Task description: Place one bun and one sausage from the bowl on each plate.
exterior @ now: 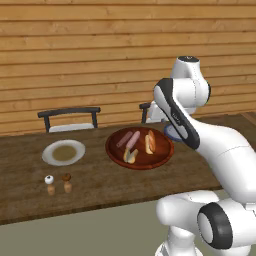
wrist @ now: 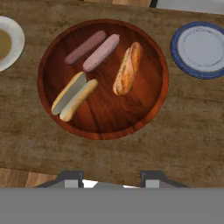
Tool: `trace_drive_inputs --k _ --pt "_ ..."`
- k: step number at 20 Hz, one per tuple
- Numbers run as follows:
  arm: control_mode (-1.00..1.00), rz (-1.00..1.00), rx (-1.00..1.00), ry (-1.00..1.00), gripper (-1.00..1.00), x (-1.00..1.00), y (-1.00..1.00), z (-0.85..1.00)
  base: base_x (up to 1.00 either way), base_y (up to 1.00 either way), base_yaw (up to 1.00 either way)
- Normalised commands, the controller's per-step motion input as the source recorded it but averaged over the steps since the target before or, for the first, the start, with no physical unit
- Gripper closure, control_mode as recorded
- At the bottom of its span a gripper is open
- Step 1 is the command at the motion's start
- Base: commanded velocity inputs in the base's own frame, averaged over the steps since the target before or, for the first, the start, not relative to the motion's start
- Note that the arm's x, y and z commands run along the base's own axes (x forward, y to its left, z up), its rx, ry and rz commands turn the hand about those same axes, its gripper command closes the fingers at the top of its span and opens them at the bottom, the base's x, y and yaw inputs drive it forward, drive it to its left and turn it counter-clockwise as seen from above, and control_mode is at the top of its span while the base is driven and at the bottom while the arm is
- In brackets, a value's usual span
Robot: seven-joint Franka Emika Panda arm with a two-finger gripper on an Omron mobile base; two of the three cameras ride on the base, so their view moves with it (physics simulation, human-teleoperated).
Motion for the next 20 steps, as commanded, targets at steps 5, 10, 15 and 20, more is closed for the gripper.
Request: trace_drive_inputs --k 5,10,15,20 --pt "-1.0 0.0 0.0 0.0 -1.0 0.22 -0.07 -0.41 0.0 0.0 0.0" --pt "-1.0 -0.02 0.09 0.0 -1.0 0.8 -0.14 -0.65 0.0 0.0 0.0" --pt "-1.0 -0.04 0.12 0.03 -1.0 0.96 -0.05 -0.61 0.0 0.0 0.0" --pt "-1.0 0.0 0.04 0.04 -1.0 0.65 -0.17 -0.68 0.0 0.0 0.0"
